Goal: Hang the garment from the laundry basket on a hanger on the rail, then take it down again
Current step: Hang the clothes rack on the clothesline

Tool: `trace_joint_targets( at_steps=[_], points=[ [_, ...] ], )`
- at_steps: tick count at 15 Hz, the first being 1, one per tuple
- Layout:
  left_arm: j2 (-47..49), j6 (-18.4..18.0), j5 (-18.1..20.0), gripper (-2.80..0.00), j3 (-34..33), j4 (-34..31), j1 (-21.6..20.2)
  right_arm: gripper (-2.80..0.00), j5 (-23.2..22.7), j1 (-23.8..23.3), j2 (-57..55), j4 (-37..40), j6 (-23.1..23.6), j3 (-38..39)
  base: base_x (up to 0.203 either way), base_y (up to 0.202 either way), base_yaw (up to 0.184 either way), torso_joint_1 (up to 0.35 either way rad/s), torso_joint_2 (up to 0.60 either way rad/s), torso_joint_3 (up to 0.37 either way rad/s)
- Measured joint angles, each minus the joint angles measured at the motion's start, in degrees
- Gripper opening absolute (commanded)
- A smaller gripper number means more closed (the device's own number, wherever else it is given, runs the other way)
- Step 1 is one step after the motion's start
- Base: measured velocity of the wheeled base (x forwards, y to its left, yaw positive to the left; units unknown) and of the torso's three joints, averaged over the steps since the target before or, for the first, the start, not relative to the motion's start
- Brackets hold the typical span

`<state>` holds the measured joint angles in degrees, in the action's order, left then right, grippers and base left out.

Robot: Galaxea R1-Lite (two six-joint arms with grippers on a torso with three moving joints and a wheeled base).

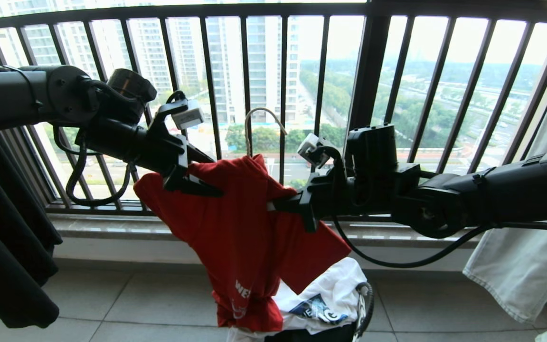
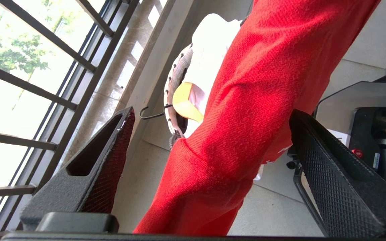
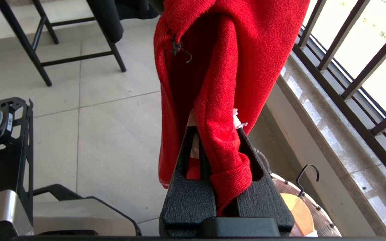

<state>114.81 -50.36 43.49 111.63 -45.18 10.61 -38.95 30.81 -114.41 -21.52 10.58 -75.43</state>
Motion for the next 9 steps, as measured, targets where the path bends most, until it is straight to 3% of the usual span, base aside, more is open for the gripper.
trace_joint_targets(
  at_steps=[2, 3, 9],
  points=[
    [0.84, 0.01, 1.02, 0.0, 0.0, 0.09, 0.28, -2.8, -0.02, -0.11, 0.16, 0.0, 0.0, -0.11, 0.0, 0.0, 0.0, 0.0, 0.0, 0.0],
    [1.09, 0.04, 1.15, -2.8, 0.0, 0.11, 0.3, -2.8, -0.02, -0.11, 0.22, 0.0, 0.0, -0.14, 0.0, 0.0, 0.0, 0.0, 0.0, 0.0],
    [1.53, 0.17, 1.19, -2.8, 0.0, 0.56, 0.46, -2.8, -0.02, -0.25, 0.31, -0.01, -0.09, -0.25, 0.0, 0.0, 0.0, 0.0, 0.0, 0.0]
  ],
)
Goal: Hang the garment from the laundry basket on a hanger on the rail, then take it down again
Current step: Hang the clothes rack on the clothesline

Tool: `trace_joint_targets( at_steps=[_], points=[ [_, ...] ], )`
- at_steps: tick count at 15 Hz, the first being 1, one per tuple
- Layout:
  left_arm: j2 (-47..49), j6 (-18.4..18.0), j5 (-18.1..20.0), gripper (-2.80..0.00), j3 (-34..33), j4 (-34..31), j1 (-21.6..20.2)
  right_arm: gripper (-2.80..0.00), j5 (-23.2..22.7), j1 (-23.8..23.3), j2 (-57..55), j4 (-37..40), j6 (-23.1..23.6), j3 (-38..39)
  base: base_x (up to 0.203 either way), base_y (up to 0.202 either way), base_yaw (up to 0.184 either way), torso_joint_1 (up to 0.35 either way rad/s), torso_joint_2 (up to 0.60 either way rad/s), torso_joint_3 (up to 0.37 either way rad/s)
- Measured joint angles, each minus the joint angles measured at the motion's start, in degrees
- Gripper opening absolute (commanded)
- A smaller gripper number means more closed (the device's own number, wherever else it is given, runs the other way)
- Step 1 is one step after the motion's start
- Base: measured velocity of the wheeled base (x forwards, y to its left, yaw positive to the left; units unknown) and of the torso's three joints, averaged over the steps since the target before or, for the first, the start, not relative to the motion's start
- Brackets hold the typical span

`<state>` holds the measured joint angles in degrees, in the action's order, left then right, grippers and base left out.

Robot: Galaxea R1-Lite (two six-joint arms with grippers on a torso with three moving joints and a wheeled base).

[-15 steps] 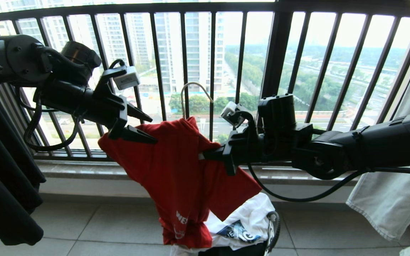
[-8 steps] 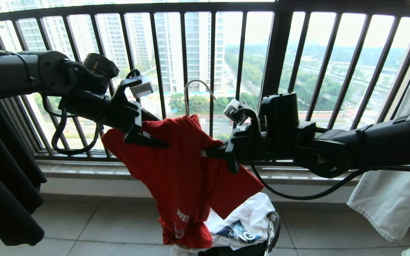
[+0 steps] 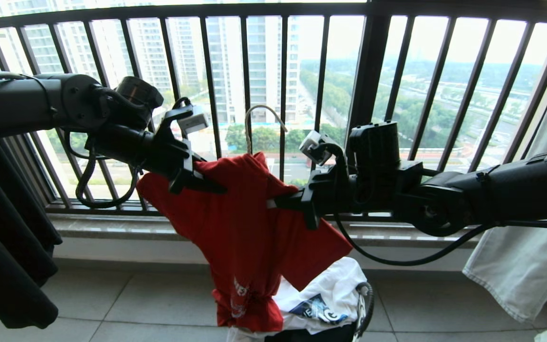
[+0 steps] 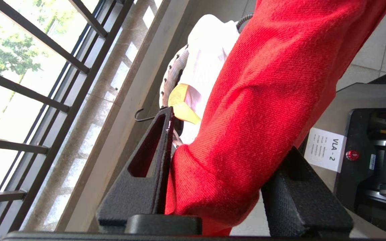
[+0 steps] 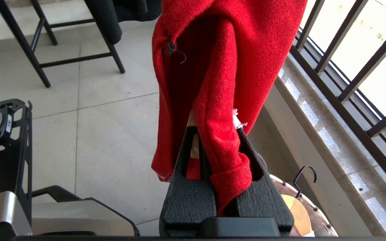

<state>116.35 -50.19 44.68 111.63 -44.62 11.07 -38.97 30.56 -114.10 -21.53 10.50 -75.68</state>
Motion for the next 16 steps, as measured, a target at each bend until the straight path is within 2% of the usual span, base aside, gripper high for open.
trace_joint_targets(
  at_steps=[10, 11, 16],
  points=[
    [-0.48, 0.09, -0.51, -2.8, 0.0, -0.22, 0.06, -2.8, -0.02, -0.54, -0.37, -0.21, -0.11, -0.63, 0.0, 0.0, 0.0, 0.0, 0.0, 0.0],
    [-0.59, 0.08, -0.44, -2.8, 0.0, -0.24, 0.04, 0.0, -0.02, -0.52, -0.41, -0.22, -0.11, -0.65, 0.0, 0.0, 0.0, 0.0, 0.0, 0.0],
    [-1.21, 0.59, -0.56, -2.8, -0.02, -0.43, 0.01, 0.0, 0.24, -0.74, -1.22, -0.12, -0.2, -1.52, 0.0, 0.0, 0.0, 0.0, 0.0, 0.0]
  ],
)
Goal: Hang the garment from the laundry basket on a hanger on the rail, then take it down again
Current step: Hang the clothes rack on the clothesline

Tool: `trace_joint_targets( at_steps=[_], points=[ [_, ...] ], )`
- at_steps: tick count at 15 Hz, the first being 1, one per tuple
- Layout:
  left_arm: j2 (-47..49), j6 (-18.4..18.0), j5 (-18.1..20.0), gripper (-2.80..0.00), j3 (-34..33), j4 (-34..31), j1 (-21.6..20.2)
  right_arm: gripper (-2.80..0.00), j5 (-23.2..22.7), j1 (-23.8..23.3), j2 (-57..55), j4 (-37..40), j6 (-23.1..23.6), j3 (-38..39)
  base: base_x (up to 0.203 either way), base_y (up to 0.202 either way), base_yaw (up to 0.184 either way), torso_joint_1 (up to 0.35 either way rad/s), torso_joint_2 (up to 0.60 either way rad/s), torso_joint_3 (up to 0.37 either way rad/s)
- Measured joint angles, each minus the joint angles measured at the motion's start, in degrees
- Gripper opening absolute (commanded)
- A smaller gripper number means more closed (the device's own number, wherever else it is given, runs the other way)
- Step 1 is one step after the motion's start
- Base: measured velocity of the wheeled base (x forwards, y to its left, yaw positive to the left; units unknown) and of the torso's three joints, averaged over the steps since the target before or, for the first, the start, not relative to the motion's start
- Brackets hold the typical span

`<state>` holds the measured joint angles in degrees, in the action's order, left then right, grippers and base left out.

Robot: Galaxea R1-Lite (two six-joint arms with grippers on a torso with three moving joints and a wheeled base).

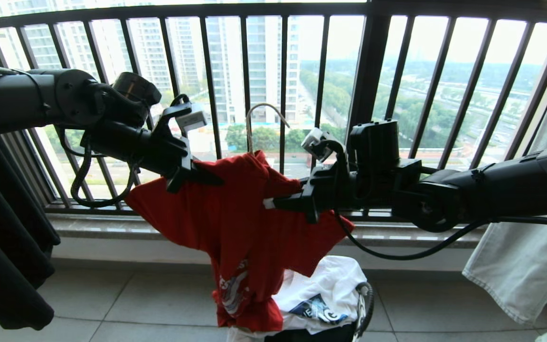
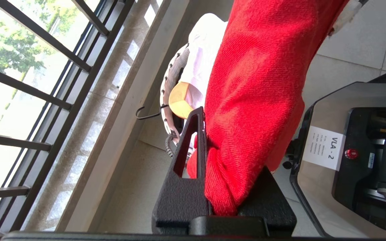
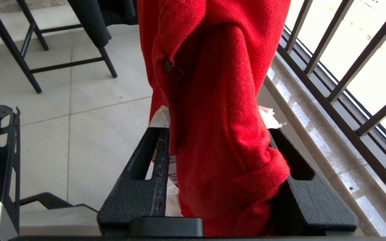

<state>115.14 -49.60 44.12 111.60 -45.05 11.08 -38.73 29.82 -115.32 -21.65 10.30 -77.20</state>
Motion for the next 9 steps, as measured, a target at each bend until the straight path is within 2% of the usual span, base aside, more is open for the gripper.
trace_joint_targets(
  at_steps=[5, 9],
  points=[
    [-0.58, 0.21, 1.31, -2.8, -0.74, 0.15, -0.25, 0.0, 0.4, -1.1, -0.22, 0.14, -0.16, -0.99, 0.0, 0.0, 0.0, 0.0, 0.0, 0.0],
    [0.02, 0.41, 7.82, -2.8, -2.29, 0.44, -1.18, 0.0, 2.11, -2.73, -0.33, 0.1, -0.36, -2.48, 0.0, 0.0, 0.0, 0.0, 0.0, 0.0]
  ],
)
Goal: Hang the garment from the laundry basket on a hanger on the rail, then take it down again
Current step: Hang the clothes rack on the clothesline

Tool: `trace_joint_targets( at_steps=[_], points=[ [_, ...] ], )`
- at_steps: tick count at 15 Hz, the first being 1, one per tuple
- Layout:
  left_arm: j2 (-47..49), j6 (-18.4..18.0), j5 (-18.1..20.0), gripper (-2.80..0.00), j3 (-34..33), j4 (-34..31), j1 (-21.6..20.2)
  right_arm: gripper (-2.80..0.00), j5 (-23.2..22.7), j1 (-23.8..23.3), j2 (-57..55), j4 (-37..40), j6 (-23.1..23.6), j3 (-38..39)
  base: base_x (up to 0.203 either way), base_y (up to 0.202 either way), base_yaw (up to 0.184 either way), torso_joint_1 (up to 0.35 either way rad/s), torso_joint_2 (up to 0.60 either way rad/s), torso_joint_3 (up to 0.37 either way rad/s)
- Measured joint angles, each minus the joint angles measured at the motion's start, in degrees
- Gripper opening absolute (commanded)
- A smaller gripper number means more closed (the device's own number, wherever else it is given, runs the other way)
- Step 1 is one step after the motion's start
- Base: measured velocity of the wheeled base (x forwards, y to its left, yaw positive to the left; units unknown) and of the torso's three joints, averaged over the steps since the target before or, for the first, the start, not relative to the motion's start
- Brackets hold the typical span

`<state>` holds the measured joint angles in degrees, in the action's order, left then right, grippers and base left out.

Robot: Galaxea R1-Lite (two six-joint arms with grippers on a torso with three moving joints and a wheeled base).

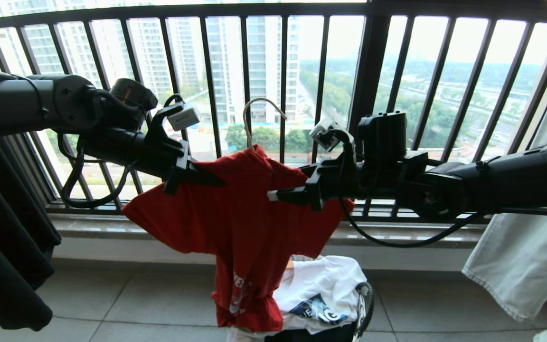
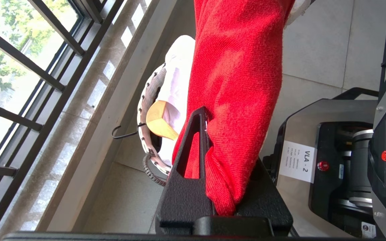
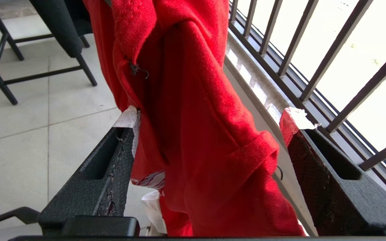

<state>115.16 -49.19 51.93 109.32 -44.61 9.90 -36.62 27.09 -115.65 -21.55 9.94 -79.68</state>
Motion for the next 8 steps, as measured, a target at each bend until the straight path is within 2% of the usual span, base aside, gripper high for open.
trace_joint_targets(
  at_steps=[3, 5, 8],
  points=[
    [0.68, 0.1, 1.36, -2.8, -1.75, 2.27, -0.31, 0.0, 0.4, -1.17, -0.09, 0.0, 0.0, -0.76, 0.0, 0.0, 0.0, 0.0, 0.0, 0.0],
    [1.15, 0.77, 4.77, -2.8, -3.44, 5.06, -0.48, 0.0, 2.04, -1.4, -0.54, 0.02, -0.01, -1.41, 0.0, 0.0, 0.0, 0.0, 0.0, 0.0],
    [1.78, 0.95, 5.8, -2.8, -5.29, 7.98, -0.81, 0.0, 2.7, -1.66, -1.28, 0.2, -0.01, -2.28, 0.0, 0.0, 0.0, 0.0, 0.0, 0.0]
  ],
)
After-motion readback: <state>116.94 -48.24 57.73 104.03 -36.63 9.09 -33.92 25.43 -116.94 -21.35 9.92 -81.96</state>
